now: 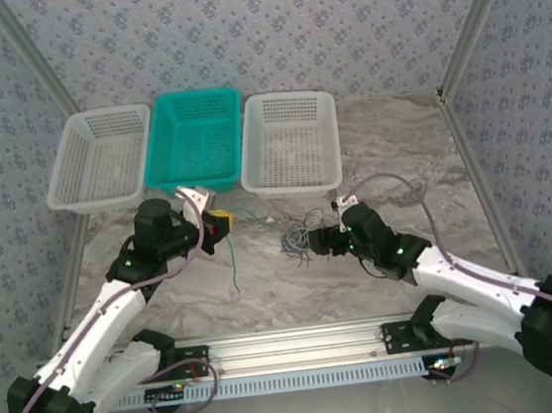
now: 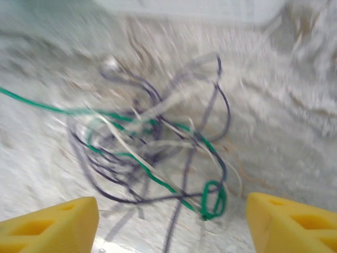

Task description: Untangle the cables

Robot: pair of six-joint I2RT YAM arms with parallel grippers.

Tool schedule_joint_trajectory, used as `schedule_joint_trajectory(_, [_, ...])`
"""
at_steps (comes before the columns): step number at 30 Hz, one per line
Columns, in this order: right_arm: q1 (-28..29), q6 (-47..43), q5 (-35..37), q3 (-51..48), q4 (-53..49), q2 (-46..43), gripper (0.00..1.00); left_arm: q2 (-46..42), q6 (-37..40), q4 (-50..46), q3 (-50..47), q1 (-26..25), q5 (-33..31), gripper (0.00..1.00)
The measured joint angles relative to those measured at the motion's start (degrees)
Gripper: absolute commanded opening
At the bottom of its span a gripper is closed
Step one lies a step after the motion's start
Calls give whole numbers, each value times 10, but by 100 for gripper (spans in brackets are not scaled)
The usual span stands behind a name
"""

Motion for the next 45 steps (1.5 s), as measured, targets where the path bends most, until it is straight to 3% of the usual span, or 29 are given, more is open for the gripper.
schedule_joint_trajectory(6, [-23, 16, 26, 0, 96, 61, 85, -47, -9, 30, 23, -7, -6, 0])
schedule_joint_trajectory(12, [-56, 79, 37, -12, 118, 83, 85, 17, -16, 63, 155, -8, -75, 0])
schedule_joint_trajectory(24, [-62, 120, 55, -75, 24, -114, 85, 378, 39, 107, 401, -32, -197, 0])
schedule_joint_trajectory(31, [-54, 115, 58, -75, -25, -172, 84, 568, 46, 130, 512, -33, -211, 0])
schedule_joint_trajectory(32, [-54, 115, 58, -75, -31, -171, 84, 590, 42, 134, 523, -33, -211, 4])
schedule_joint_trajectory(35, [-53, 113, 59, -75, -45, -171, 84, 648, 30, 137, 556, -35, -211, 34])
schedule_joint_trajectory(38, [-52, 108, 59, -75, -54, -171, 84, 679, 16, 137, 576, -36, -214, 55])
schedule_joint_trajectory(40, [-50, 106, 59, -75, -61, -171, 84, 679, 8, 134, 576, -36, -218, 60])
schedule_joint_trajectory(45, [-46, 102, 59, -75, -68, -167, 84, 605, -9, 144, 509, -36, -227, 61])
